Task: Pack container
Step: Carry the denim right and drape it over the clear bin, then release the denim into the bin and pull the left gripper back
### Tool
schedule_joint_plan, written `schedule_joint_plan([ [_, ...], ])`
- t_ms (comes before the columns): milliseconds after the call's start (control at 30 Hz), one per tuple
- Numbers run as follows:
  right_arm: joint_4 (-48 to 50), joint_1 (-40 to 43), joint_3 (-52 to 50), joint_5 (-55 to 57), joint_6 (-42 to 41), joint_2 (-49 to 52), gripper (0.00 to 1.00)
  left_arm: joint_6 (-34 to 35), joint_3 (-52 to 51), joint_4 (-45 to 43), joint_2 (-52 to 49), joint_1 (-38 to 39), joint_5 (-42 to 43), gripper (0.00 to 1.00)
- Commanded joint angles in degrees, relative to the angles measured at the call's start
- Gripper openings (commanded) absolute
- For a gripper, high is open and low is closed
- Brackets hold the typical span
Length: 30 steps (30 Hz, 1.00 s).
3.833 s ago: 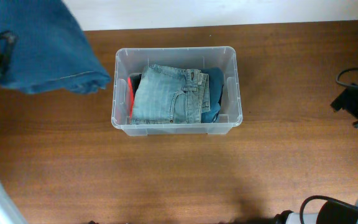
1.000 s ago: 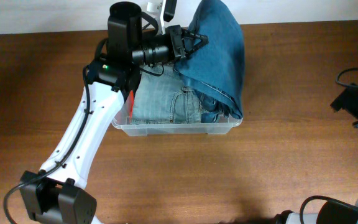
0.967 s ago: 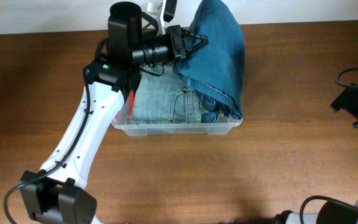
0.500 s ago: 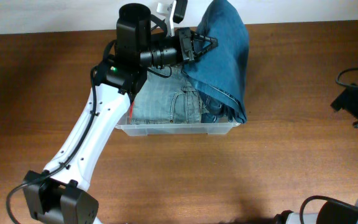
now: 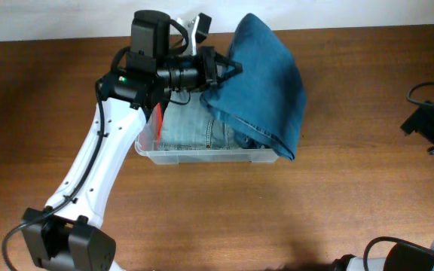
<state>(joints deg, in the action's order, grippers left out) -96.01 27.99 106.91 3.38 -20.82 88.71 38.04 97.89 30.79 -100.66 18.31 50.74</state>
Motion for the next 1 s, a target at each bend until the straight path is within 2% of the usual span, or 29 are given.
schedule_joint_plan([
  [0,0.0,0.3,0.1,0.1,-0.3,-0.2,0.98,-5.6,2.4,5.6,1.2,-3.3,1.8,0.22],
  [67,0.0,0.2,0.1,0.1,-0.3,-0.2,0.98,-8.2,2.3,11.6,1.2,-5.6,0.7,0.25],
  [200,0.0,0.2,0.1,0.1,-0.3,-0.2,0.98,-12.7,2.3,17.5,1.2,-8.9,-1.9,0.24],
  [500,0.0,0.3,0.1,0.1,-0.3,-0.2,0.98,-14.6,2.3,22.6,1.2,-13.9,-8.6,0.24],
  [733,0.0,0.3,0.1,0.1,-0.3,-0.2,0.99,-14.6,2.3,28.9,1.2,-14.4,-20.5,0.24],
  [800,0.0,0.2,0.1,0.1,-0.3,-0.2,0.98,-14.6,2.3,29.5,1.2,-14.4,-23.3,0.27],
  [833,0.0,0.2,0.1,0.1,-0.3,-0.2,0.98,-14.6,2.3,30.0,1.2,-14.4,-26.2,0.51],
  [867,0.0,0.3,0.1,0.1,-0.3,-0.2,0.98,-14.6,2.3,30.4,1.2,-14.4,-27.6,0.7],
  [933,0.0,0.2,0.1,0.1,-0.3,-0.2,0.98,-14.6,2.3,31.5,1.2,-14.4,-31.8,0.93],
  [967,0.0,0.3,0.1,0.1,-0.3,-0.2,0.98,-14.6,2.4,31.9,1.2,-14.4,-33.4,0.99],
])
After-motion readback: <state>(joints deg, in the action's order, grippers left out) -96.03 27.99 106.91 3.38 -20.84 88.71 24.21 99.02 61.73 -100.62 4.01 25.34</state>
